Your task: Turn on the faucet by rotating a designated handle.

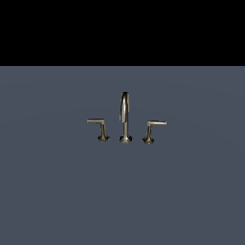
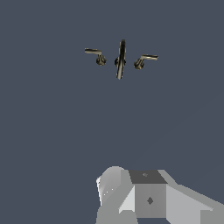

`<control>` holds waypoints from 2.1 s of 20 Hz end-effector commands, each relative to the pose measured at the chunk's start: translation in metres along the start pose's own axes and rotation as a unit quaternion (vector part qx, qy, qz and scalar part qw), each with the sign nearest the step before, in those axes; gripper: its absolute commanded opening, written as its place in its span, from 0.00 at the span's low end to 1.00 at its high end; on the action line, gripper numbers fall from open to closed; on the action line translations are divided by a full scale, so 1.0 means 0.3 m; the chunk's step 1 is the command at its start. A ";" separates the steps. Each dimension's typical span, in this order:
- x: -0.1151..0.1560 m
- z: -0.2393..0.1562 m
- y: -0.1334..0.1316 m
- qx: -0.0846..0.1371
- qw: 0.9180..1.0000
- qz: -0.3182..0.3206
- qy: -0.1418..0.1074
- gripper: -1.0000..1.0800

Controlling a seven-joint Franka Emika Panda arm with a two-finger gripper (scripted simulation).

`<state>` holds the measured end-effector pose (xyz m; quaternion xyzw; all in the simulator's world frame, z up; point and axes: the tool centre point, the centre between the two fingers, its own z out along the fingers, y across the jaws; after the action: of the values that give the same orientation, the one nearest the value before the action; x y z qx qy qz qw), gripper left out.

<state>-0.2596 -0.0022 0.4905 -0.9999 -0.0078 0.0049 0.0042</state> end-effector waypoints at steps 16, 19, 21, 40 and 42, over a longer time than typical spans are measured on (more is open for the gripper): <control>0.102 0.117 -0.038 0.001 0.997 0.073 0.000 0.00; 0.149 0.169 -0.050 0.001 0.994 0.105 0.001 0.00; 0.186 0.208 -0.057 0.001 0.992 0.130 0.001 0.00; 0.572 0.614 -0.024 0.003 0.927 0.375 0.003 0.00; 0.611 0.656 -0.008 0.003 0.917 0.399 0.003 0.00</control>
<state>-0.0873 0.0079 0.3019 -0.9279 0.3728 0.0038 0.0050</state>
